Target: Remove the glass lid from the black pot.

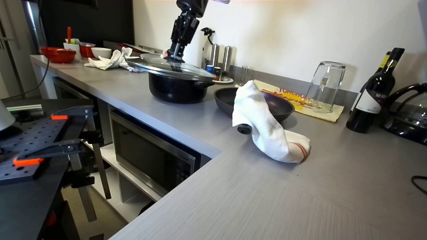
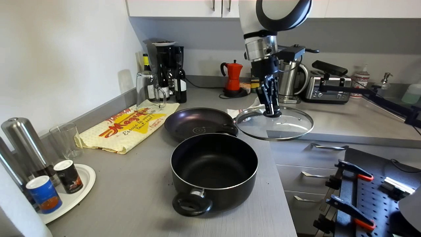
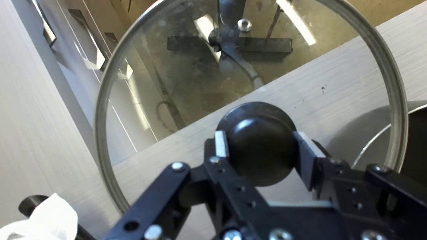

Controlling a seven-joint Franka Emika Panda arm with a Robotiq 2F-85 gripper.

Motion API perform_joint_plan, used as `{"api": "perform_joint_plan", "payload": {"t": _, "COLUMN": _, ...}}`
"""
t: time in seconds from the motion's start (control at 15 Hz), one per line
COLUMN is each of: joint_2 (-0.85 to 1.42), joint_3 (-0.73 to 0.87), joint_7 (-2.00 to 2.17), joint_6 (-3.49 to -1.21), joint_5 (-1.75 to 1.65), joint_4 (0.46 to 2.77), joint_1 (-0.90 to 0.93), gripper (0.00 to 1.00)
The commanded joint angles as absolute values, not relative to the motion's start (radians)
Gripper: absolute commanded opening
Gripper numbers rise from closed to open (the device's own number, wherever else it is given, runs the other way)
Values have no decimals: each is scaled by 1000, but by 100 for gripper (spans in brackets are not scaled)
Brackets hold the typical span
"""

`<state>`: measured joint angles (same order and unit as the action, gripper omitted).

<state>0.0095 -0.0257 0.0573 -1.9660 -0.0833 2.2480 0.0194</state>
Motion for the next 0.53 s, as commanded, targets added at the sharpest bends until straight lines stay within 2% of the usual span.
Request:
{"api": "perform_joint_plan", "payload": {"t": 0.0, "joint_2": -80, "joint_3": -7, "joint_7": 73, "joint_6": -1990, "joint_5": -62, "joint_4": 2342, "joint_1": 3, "gripper": 25}}
{"api": "perform_joint_plan", "payload": {"t": 0.47, "joint_2": -32, "joint_3": 24, "joint_7": 49, "joint_6": -2065, "joint_5": -33, "joint_4": 2390, "joint_1": -28, "gripper": 25}}
